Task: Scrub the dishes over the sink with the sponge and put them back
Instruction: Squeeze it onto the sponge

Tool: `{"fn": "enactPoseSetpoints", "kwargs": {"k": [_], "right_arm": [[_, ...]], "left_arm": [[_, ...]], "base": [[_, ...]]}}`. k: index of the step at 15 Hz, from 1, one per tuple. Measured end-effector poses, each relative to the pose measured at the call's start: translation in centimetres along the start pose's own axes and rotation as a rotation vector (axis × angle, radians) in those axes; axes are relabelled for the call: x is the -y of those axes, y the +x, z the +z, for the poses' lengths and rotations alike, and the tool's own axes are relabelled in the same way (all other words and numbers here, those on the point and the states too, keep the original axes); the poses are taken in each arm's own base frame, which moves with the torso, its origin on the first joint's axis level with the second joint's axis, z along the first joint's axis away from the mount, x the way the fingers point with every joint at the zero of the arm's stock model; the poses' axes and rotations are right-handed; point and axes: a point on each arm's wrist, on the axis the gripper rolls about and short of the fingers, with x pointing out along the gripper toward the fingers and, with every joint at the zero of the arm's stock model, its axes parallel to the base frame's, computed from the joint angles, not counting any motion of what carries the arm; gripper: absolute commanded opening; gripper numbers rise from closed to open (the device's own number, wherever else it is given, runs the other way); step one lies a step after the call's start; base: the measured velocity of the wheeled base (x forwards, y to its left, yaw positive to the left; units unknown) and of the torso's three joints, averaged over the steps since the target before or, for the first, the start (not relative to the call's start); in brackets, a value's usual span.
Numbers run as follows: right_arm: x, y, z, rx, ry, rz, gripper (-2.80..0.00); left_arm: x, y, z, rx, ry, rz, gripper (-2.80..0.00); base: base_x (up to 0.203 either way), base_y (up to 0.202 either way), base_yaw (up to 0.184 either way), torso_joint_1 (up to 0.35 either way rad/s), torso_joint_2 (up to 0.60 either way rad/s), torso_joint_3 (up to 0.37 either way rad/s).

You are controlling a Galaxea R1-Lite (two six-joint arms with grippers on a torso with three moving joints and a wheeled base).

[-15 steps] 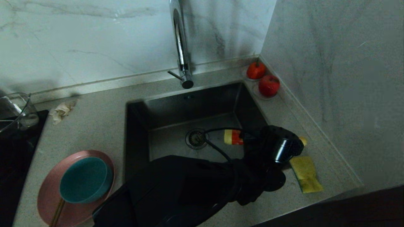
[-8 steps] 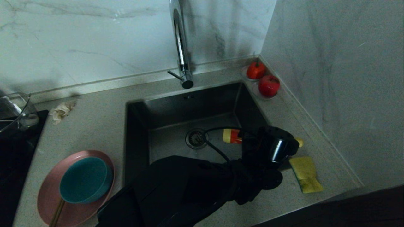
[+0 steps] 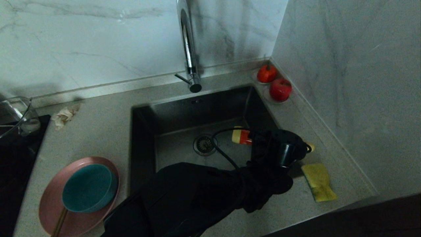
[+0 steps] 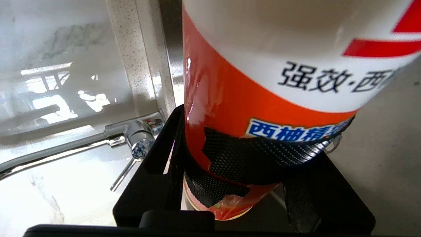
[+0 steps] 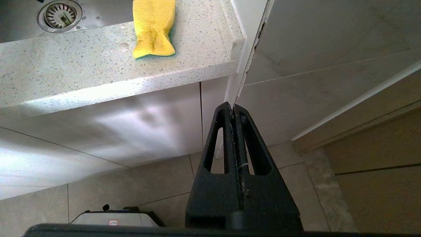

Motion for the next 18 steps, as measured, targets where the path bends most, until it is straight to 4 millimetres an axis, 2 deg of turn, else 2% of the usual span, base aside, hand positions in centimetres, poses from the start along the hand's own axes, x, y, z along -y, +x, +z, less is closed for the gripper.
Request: {"fn": "enactPoseSetpoints", "kwargs": {"k": [18], "right_arm": [[0.00,0.00,0.00,0.000,0.000,0.000,-2.80]], "left_arm": [[-0.17,0.31,0.07,-0.003,0.093,0.058,-2.80]], "base": [[0.000,0.000,0.000,0.000,0.00,0.000]]}}
